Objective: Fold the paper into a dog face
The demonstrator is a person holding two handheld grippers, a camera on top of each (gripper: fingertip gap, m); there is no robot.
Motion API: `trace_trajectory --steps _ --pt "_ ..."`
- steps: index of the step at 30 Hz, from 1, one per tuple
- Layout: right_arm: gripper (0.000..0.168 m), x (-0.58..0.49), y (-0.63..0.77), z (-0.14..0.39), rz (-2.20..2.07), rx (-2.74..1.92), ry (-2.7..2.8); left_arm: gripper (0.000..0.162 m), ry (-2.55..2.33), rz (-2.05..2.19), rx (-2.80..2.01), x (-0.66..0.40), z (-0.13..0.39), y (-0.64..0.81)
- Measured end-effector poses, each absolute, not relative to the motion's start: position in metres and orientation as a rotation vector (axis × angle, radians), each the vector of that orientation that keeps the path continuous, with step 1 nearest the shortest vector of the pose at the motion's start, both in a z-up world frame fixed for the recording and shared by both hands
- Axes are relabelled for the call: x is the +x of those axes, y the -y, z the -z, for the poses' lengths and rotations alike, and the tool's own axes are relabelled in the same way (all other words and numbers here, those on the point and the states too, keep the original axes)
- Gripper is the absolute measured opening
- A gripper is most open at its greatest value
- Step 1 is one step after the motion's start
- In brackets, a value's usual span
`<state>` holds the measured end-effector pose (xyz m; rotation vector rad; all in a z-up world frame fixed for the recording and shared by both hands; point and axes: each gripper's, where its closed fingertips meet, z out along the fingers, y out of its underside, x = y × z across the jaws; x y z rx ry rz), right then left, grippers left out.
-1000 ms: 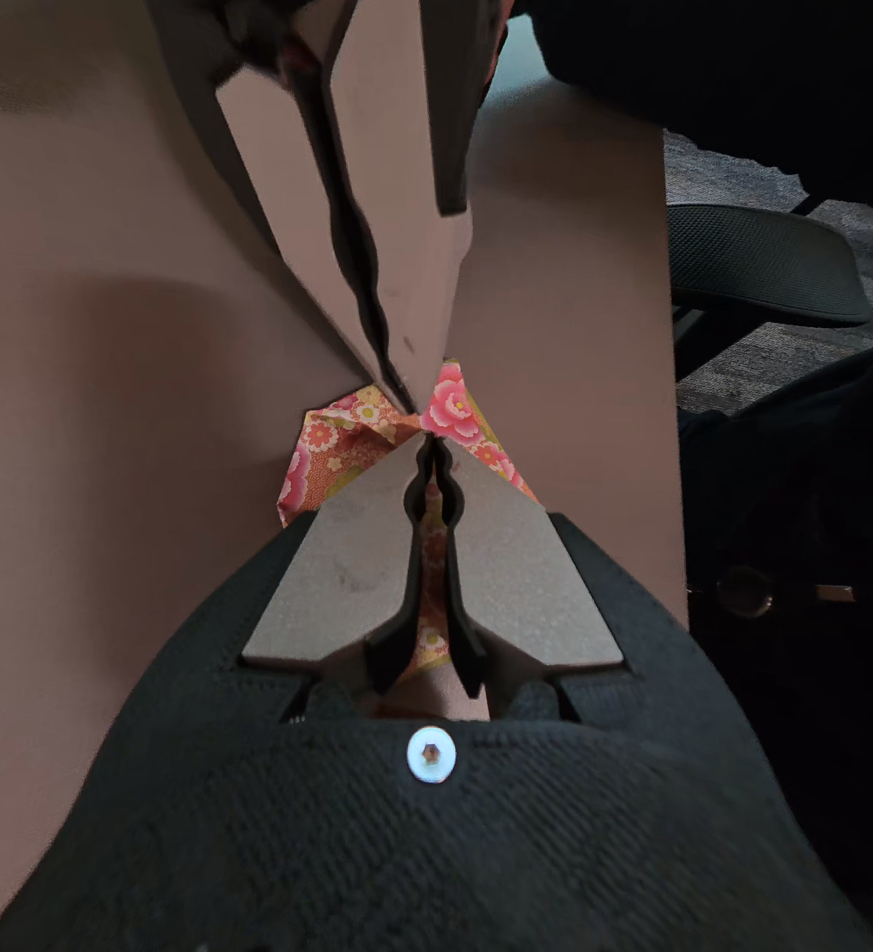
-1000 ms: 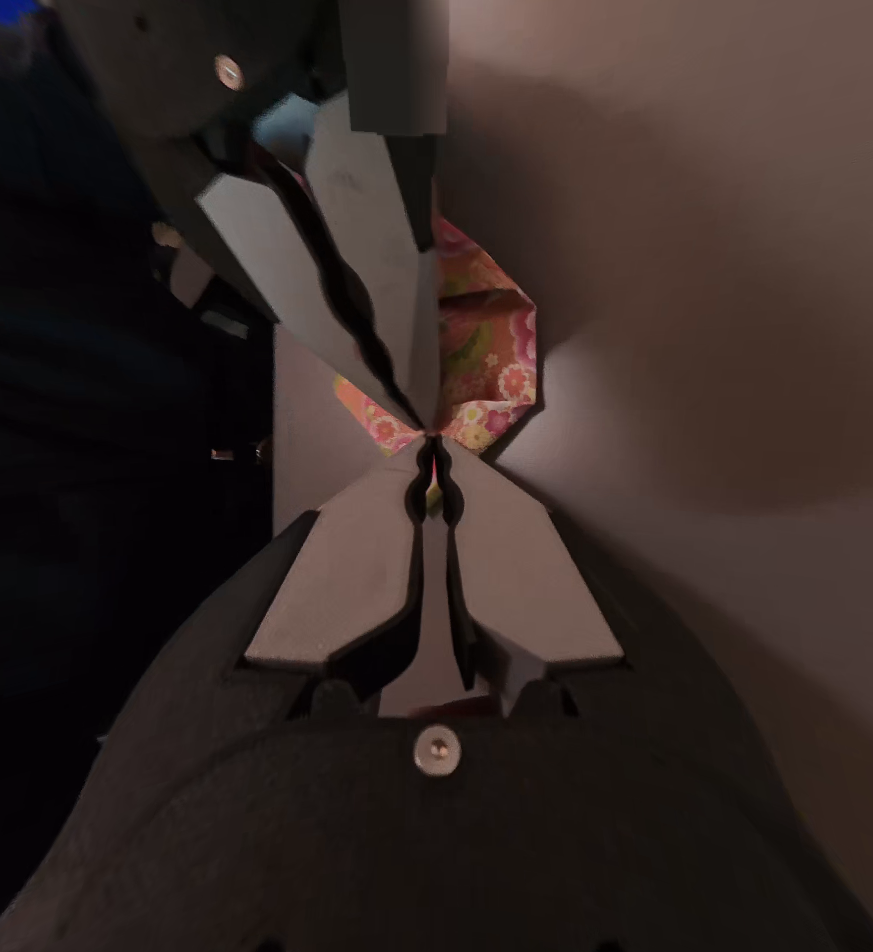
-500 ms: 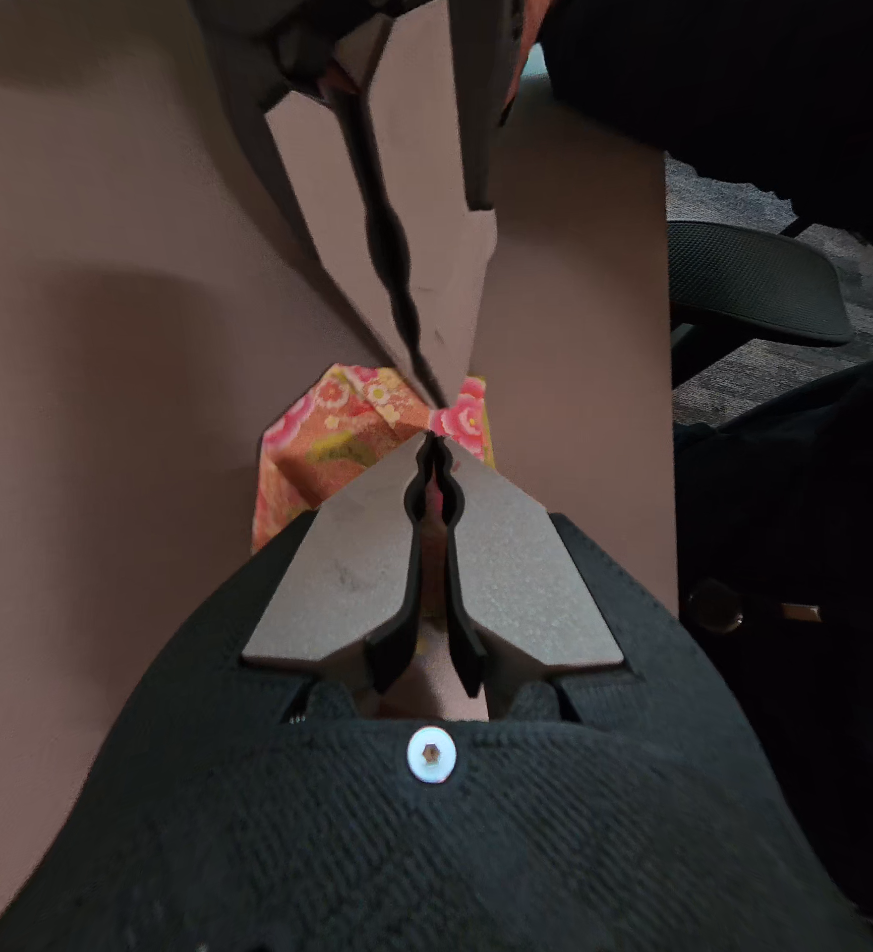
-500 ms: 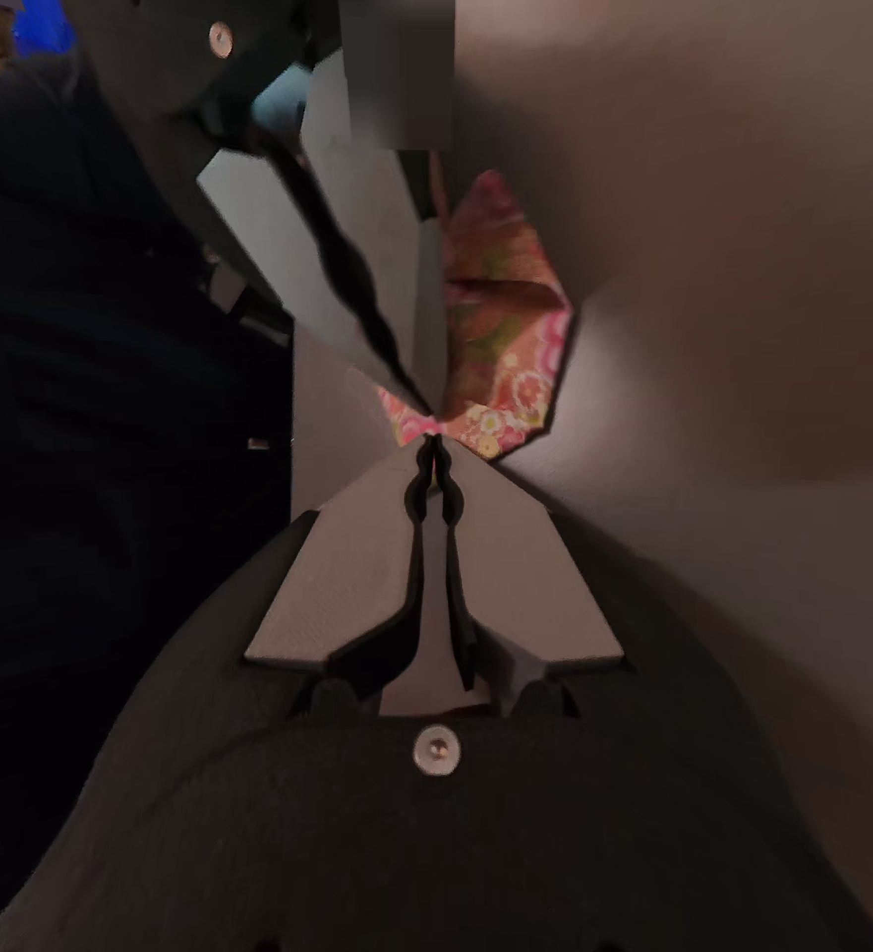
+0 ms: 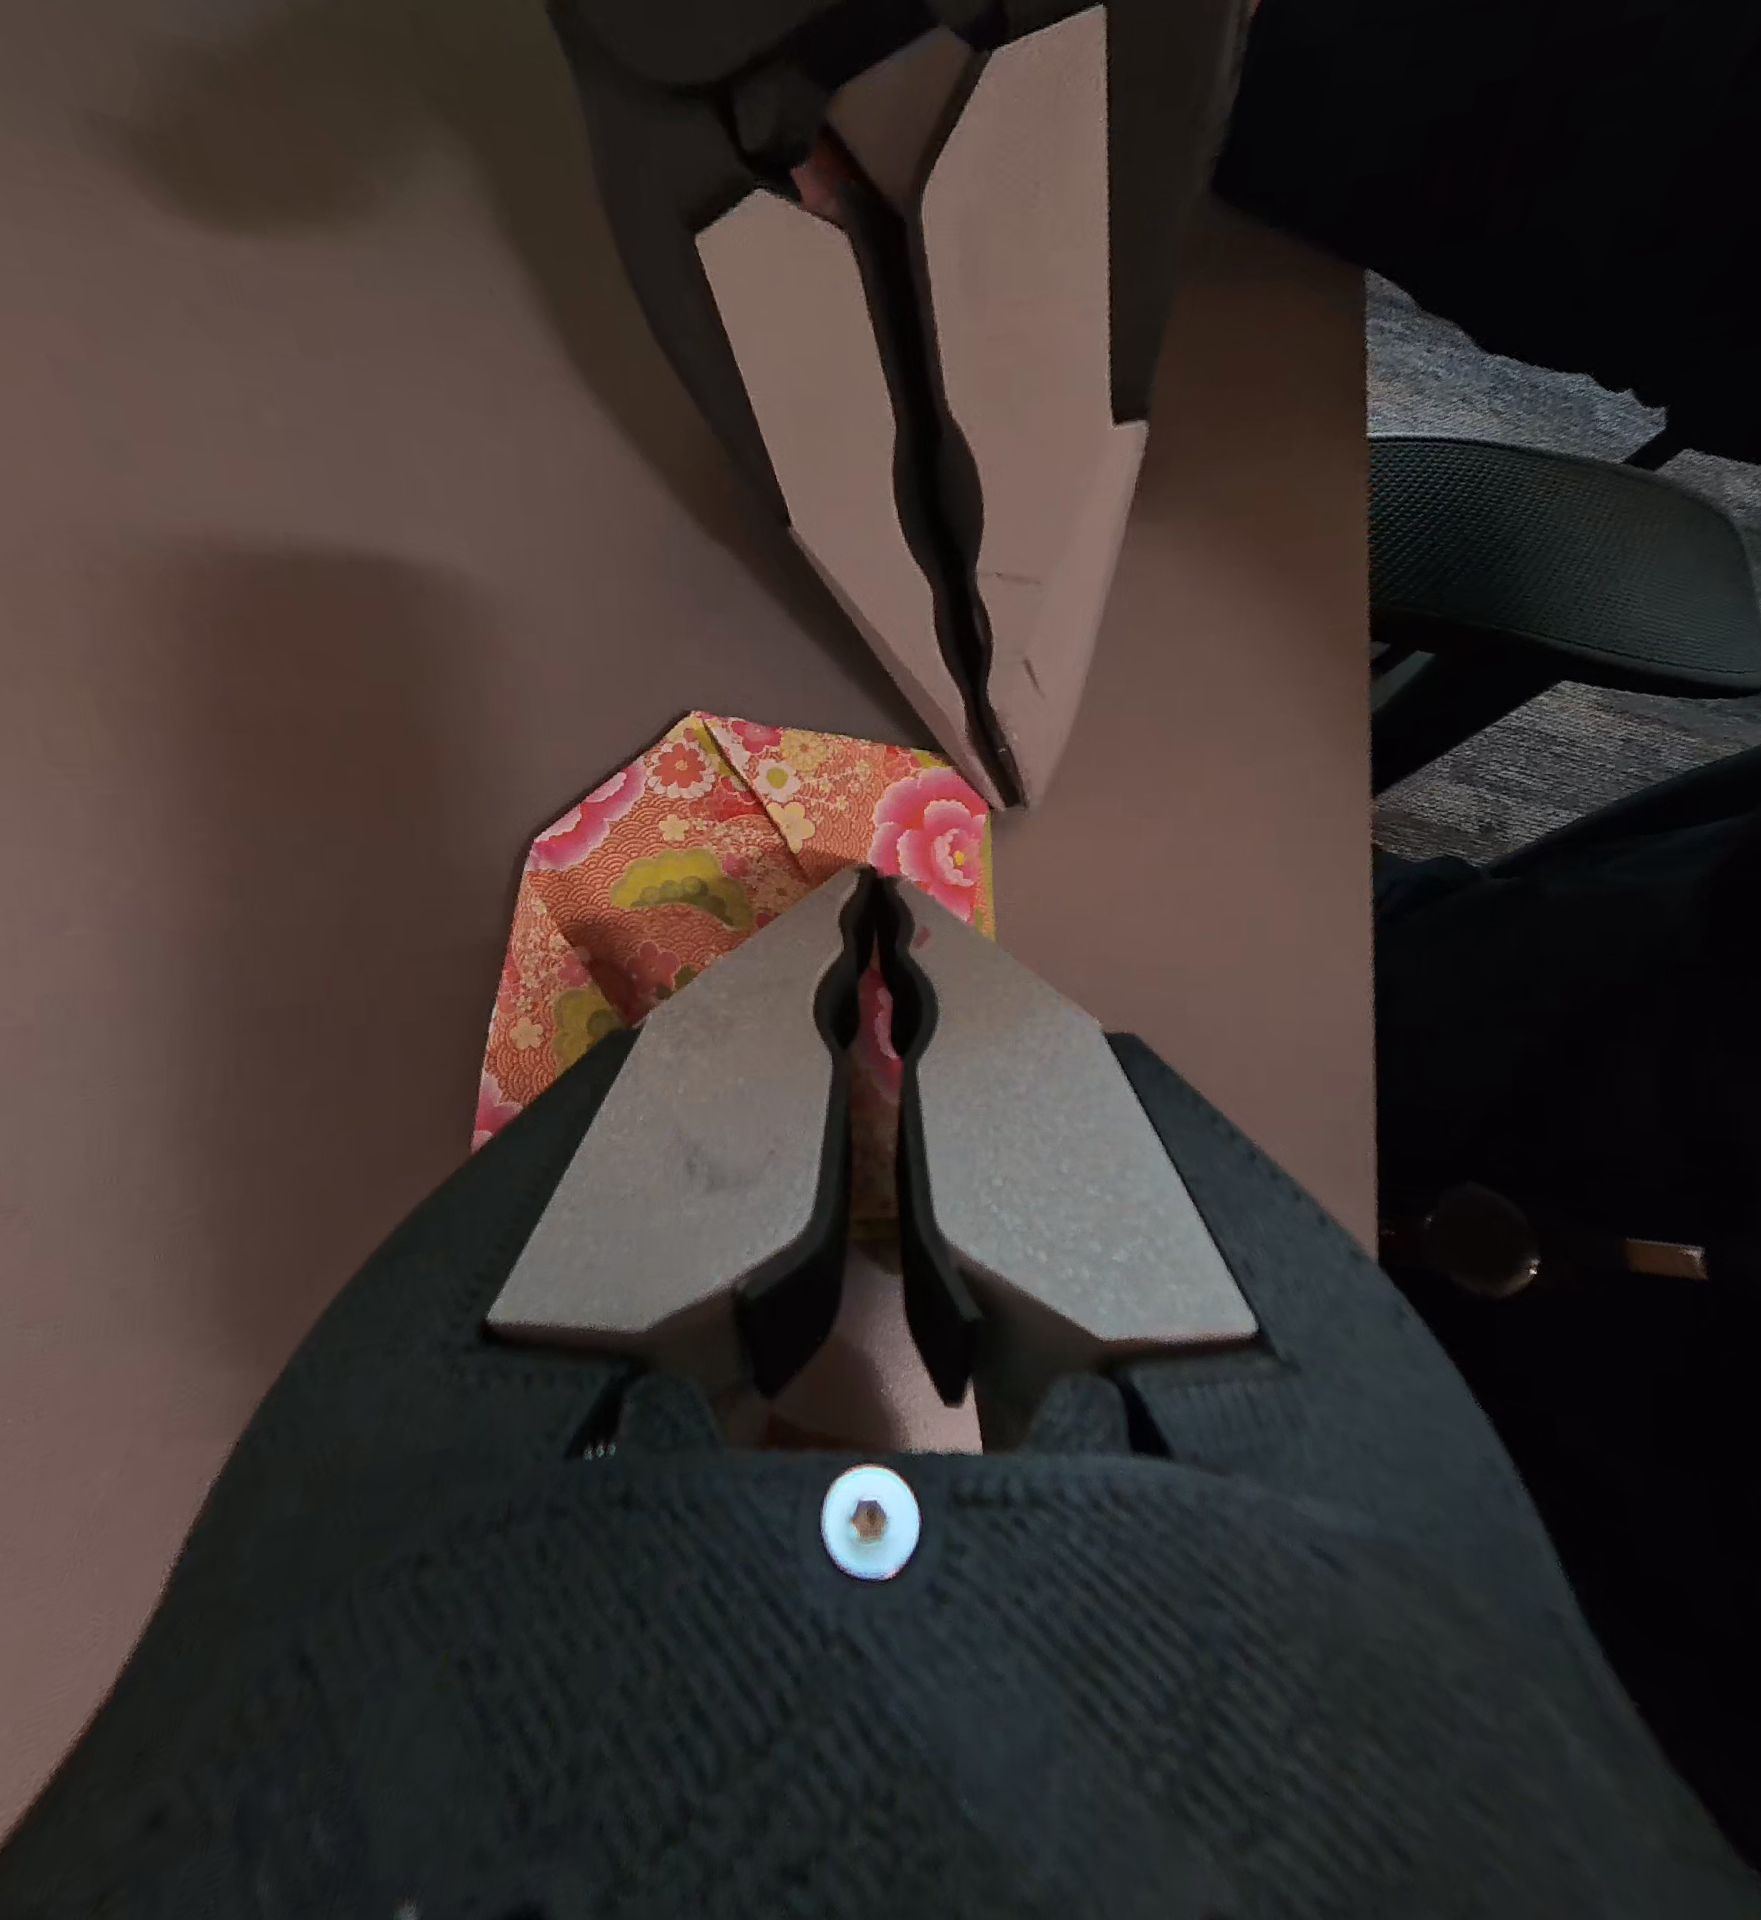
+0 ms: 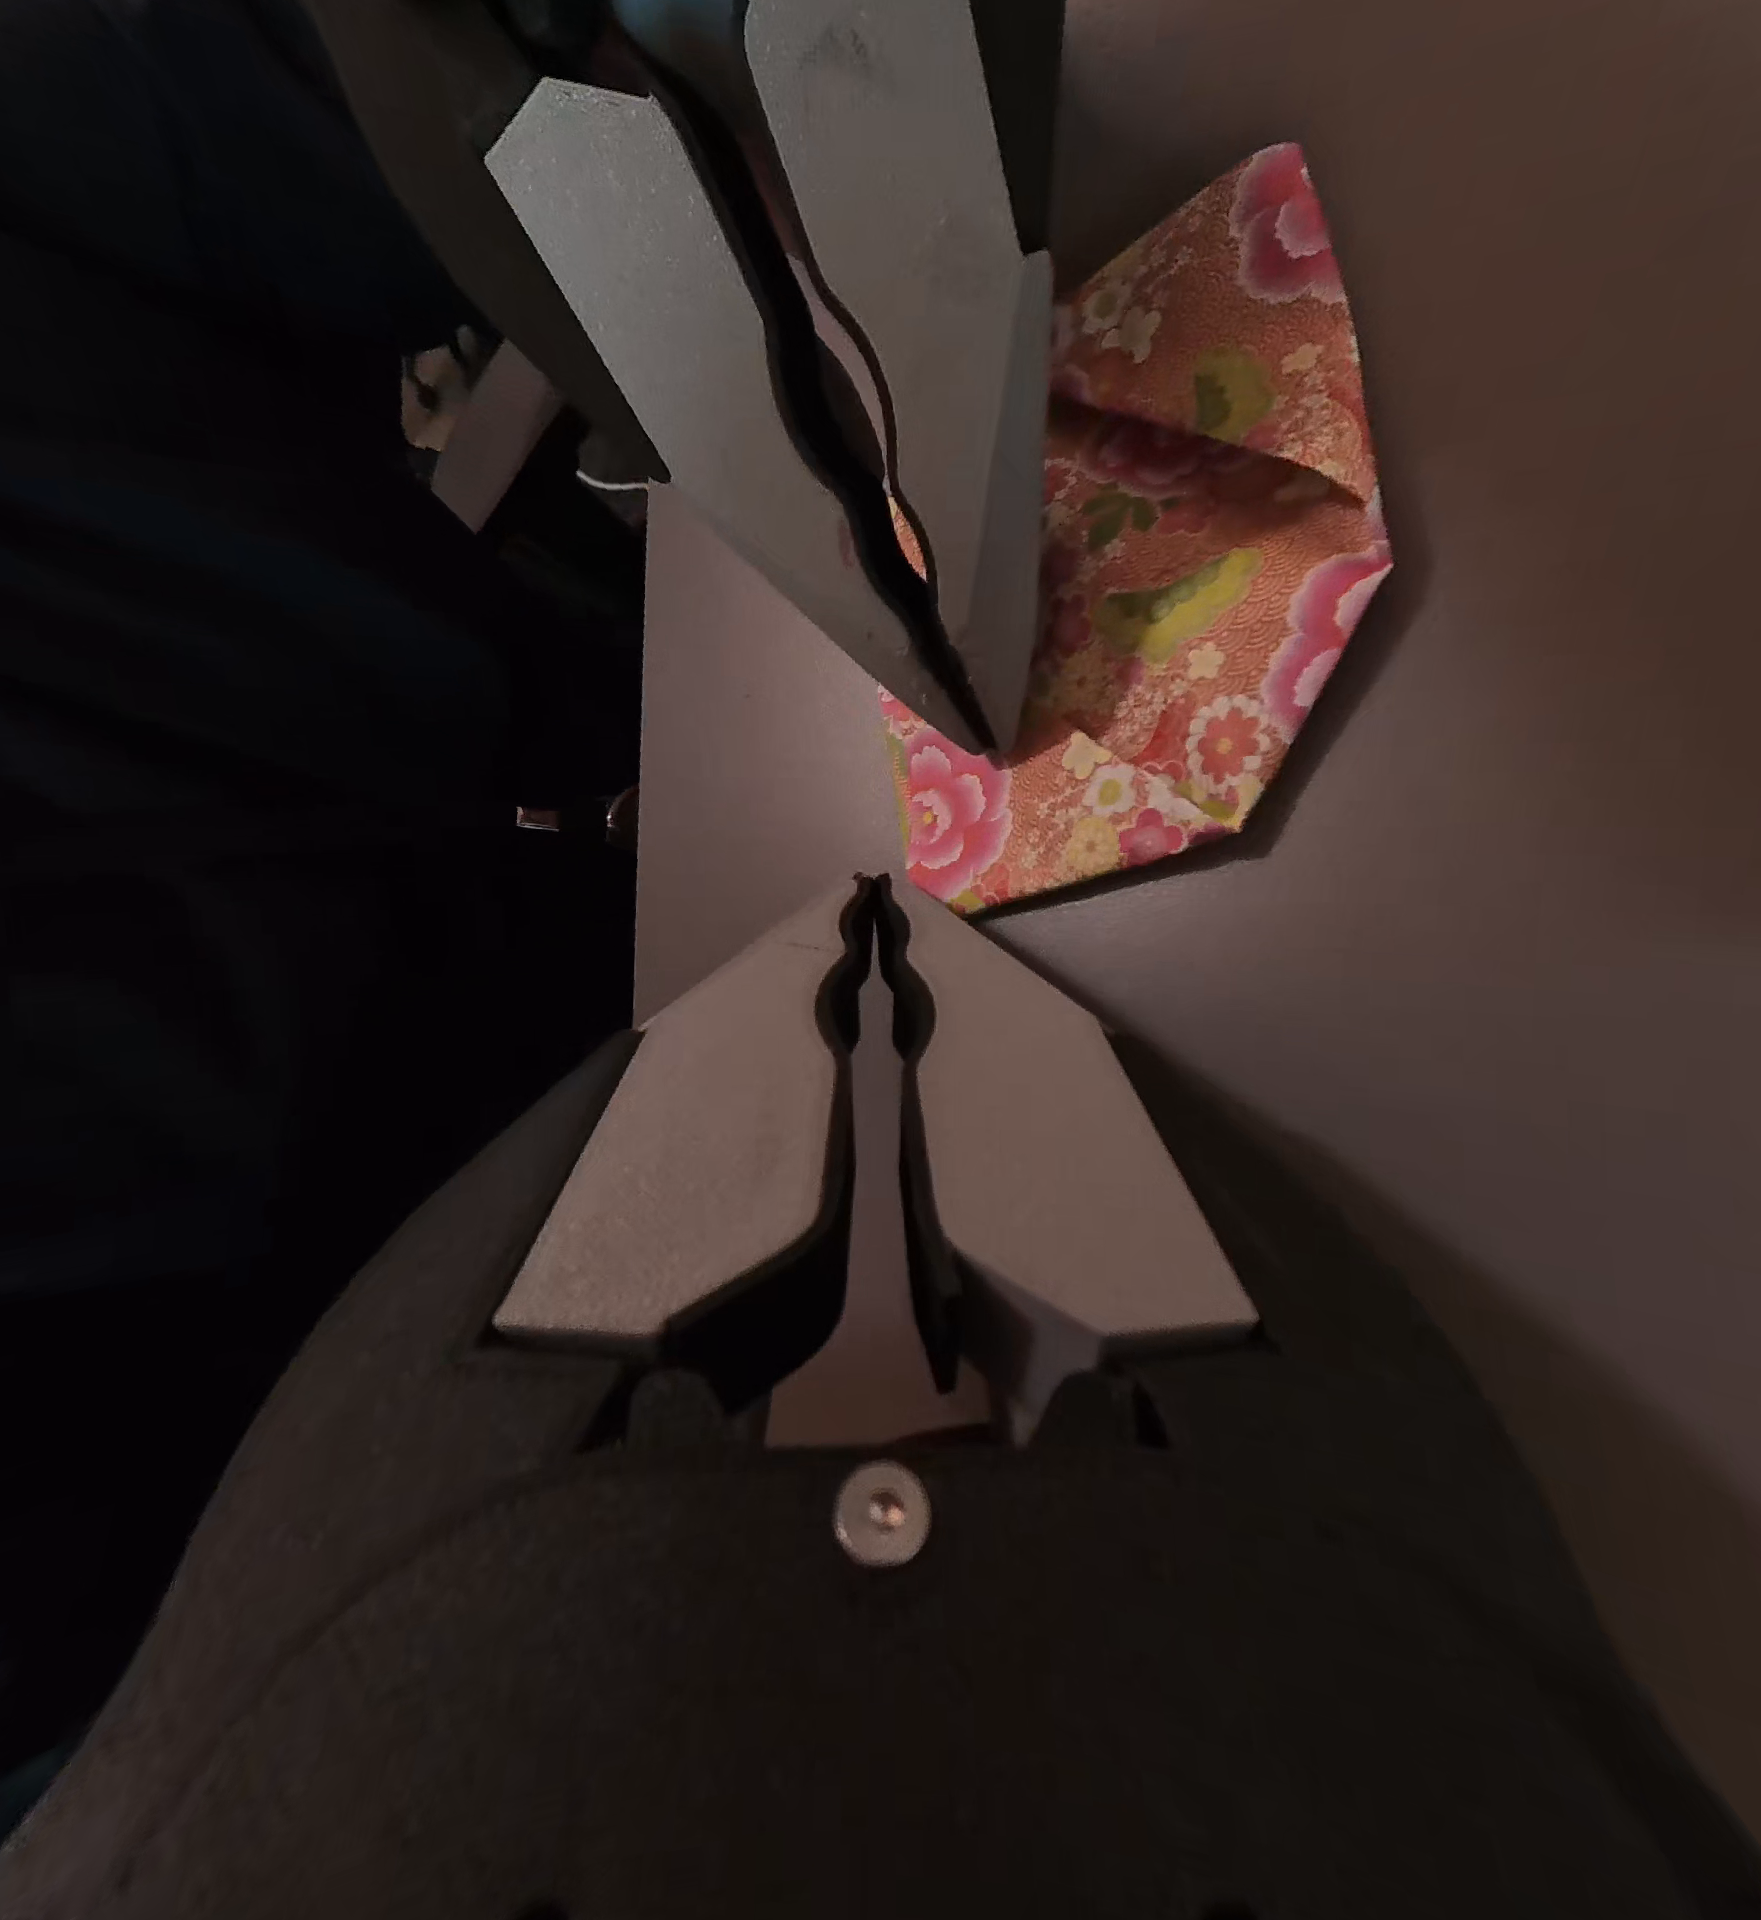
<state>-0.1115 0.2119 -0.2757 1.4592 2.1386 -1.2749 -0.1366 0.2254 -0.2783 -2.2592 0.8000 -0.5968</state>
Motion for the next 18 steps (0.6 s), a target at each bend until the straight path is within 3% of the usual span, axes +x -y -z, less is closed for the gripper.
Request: trace_trajectory --steps 9,14,18 --pt "0.000 -0.129 -0.236 0.274 1.312 1.608 -2.142 0.000 -0.782 0.613 -2.261 -0.136 0.279 -0.226" --pt "0.000 -0.183 -0.245 0.235 1.581 1.721 -2.115 0.000 -0.802 0.557 -2.250 -0.136 0.279 -0.226" --pt "0.000 -0.198 -0.233 0.254 1.447 1.710 -2.187 0.000 -0.837 0.453 -2.230 -0.136 0.278 -0.227"
